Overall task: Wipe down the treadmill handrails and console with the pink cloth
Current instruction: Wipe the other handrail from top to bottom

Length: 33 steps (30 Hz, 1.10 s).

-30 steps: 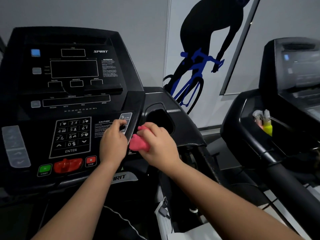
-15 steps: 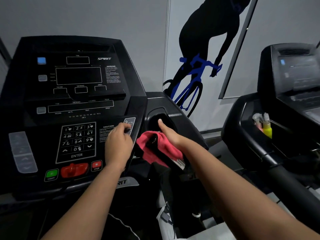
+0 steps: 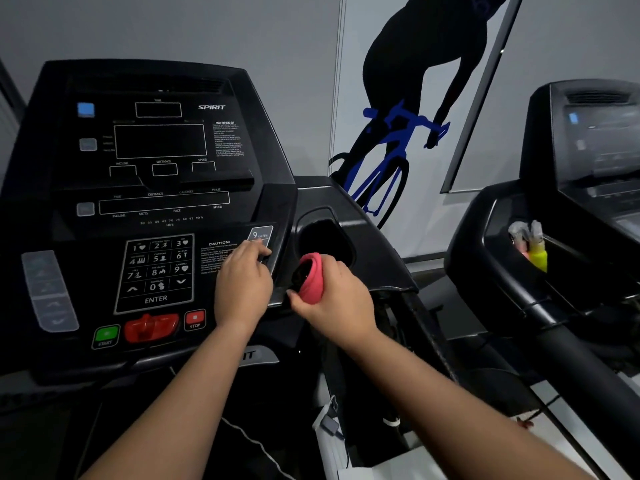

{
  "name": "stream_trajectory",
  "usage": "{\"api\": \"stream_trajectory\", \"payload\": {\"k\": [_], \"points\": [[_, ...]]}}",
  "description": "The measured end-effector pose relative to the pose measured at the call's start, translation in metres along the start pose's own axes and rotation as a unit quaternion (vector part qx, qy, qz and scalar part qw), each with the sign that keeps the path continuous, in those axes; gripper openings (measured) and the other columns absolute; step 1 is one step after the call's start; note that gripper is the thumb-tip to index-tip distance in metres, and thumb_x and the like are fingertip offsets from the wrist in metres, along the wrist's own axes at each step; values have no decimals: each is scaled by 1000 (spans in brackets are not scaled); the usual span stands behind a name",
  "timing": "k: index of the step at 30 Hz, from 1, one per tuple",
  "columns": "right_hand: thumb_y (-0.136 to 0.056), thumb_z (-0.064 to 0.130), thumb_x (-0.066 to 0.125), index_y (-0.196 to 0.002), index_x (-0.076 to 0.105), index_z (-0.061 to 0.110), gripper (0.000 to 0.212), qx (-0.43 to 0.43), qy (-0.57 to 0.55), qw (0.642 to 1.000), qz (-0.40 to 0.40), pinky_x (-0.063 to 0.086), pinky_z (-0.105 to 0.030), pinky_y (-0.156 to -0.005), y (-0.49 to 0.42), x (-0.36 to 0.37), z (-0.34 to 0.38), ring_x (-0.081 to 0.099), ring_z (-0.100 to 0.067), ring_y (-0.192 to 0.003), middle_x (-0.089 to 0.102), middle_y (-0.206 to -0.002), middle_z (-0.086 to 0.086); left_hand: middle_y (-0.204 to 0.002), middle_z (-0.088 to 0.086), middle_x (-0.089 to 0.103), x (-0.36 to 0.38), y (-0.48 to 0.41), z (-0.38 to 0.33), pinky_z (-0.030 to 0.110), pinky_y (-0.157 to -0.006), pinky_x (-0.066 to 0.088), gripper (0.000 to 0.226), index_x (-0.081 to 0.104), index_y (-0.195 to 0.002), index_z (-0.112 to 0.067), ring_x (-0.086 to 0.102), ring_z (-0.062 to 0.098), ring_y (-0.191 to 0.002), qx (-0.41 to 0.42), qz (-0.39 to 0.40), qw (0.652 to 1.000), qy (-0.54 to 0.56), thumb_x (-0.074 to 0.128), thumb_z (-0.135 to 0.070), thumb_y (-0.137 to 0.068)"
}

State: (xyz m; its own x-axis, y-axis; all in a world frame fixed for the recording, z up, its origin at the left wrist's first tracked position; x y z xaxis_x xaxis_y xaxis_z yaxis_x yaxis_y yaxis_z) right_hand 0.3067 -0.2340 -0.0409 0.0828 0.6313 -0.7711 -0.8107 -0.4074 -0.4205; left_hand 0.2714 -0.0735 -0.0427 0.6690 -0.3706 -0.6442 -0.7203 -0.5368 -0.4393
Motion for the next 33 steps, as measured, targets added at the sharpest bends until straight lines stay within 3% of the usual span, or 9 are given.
{"api": "stream_trajectory", "payload": {"k": [4,8,10,12,16,19,24,27,33], "points": [[-64,48,74,-98,60,23,45,50,-183,966,175,53,-34,-76,-18,17,-14,63,-14,-79,67,-88,4,-129,-3,58,0,0,-1,32,-99,38,31,64,-105,-12,48,18,-125,3,-2,1000,-7,44,3,-86],[-69,16,68,-82,59,8,17,104,-374,801,455,52,-21,-56,-17,49,-21,62,-9,-56,67,-67,-1,-122,-5,61,0,0,-2,29,-95,39,26,64,-101,-13,52,16,-117,4,-9,1000,-13,46,-2,-87],[-65,19,68,-80,54,5,25,124,-378,751,527,46,-15,-49,-13,66,-30,60,-6,-49,65,-58,0,-116,-5,63,-3,-1,-2,26,-87,40,24,65,-98,-13,54,16,-111,3,-14,1000,-6,47,-2,-86],[-61,25,79,-94,57,0,47,143,-387,725,552,51,-21,-67,-15,83,-41,65,-16,-69,69,-79,-8,-110,-5,65,-6,-2,-1,22,-81,39,22,66,-93,-12,57,14,-105,4,-26,1000,3,49,-2,-85],[-68,36,80,-107,48,-8,67,128,-372,743,541,39,-24,-51,-16,79,-37,54,-23,-56,56,-68,-17,-102,-5,65,-8,-6,-1,22,-79,38,20,66,-89,-11,56,13,-96,5,-33,999,0,49,-2,-83],[-82,7,66,-83,54,1,14,83,-337,808,476,47,-21,-50,-13,49,-19,60,-10,-53,63,-60,1,-95,-5,63,-6,-6,-1,25,-77,39,17,64,-86,-13,54,14,-92,13,-40,999,-11,51,-3,-83],[-62,32,75,-100,56,26,43,89,-184,963,177,55,-37,-74,-7,18,-27,65,-18,-80,67,-88,4,-96,-4,61,-4,-8,-3,24,-79,35,13,63,-87,-13,52,15,-94,22,-44,998,-37,53,-6,-84],[-65,39,71,-111,52,30,50,72,-93,992,43,49,-33,-78,3,2,-24,61,-20,-95,64,-101,6,-100,-4,58,-2,-9,-6,22,-84,30,12,61,-91,-14,50,14,-100,23,-33,998,-51,51,-8,-87],[-56,30,73,-98,58,24,45,63,-204,958,191,54,-36,-74,-7,20,-34,65,-19,-77,68,-85,3,-104,0,61,-3,-4,-4,22,-84,30,13,62,-92,-11,52,18,-101,29,-38,998,-47,52,-7,-86]]}}
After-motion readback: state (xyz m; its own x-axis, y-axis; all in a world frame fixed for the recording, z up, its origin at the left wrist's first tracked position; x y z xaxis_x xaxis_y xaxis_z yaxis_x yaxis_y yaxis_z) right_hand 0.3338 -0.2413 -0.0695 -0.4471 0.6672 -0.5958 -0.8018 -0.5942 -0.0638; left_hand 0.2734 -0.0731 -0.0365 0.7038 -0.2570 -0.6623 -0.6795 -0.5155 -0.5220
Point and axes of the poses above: each hand's wrist, its own y-axis away from the middle knuckle, its own x-axis out of the palm, z = x × y, the point moved 9 cm from there along -y, towards the middle knuckle
